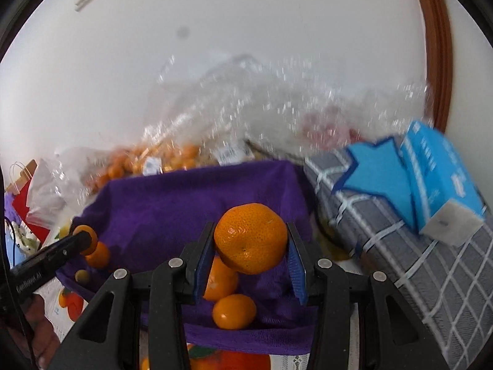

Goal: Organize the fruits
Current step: 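Lower both held oranges onto the purple towel and open both tools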

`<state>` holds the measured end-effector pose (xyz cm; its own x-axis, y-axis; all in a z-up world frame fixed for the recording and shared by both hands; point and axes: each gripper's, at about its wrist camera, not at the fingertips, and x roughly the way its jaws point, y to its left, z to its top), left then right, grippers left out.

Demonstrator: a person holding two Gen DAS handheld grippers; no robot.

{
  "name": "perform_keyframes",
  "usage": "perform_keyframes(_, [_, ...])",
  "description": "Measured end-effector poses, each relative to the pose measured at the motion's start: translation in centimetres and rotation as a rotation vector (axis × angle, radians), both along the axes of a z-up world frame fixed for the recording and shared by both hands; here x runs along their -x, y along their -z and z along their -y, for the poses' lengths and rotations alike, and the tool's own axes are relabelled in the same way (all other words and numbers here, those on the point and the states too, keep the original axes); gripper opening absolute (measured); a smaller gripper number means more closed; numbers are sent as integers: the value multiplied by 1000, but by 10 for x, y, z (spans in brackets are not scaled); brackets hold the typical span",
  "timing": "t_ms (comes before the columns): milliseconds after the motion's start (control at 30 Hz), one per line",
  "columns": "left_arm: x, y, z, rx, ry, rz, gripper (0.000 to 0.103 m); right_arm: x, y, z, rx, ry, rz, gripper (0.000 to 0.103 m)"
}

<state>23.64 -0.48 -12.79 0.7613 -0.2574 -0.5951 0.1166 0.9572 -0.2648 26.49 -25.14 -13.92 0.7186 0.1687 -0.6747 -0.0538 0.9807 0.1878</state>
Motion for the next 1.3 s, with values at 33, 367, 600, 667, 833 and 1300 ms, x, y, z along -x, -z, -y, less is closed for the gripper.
perform_keyframes(33, [0, 2, 2, -8, 1, 1, 32, -2, 4, 0, 0, 1, -13, 43])
perform_keyframes(367, [2, 11, 3, 10, 15, 6, 32, -7, 24, 3, -22, 5, -62, 43])
perform_keyframes(600, [0, 15, 6, -7, 3, -2, 32, -5, 29, 3, -35, 8, -64, 44])
perform_keyframes(667, [-1, 16, 6, -2, 6, -14, 32, -3, 29, 4, -41, 10, -64, 44])
perform_keyframes(833, [-5, 20, 4, 19, 10, -37, 32, 0, 29, 4, -45, 17, -47, 44])
perform_keyframes(1300, [-8, 22, 5, 29, 31, -49, 32, 17, 17, -2, -5, 22, 51, 68])
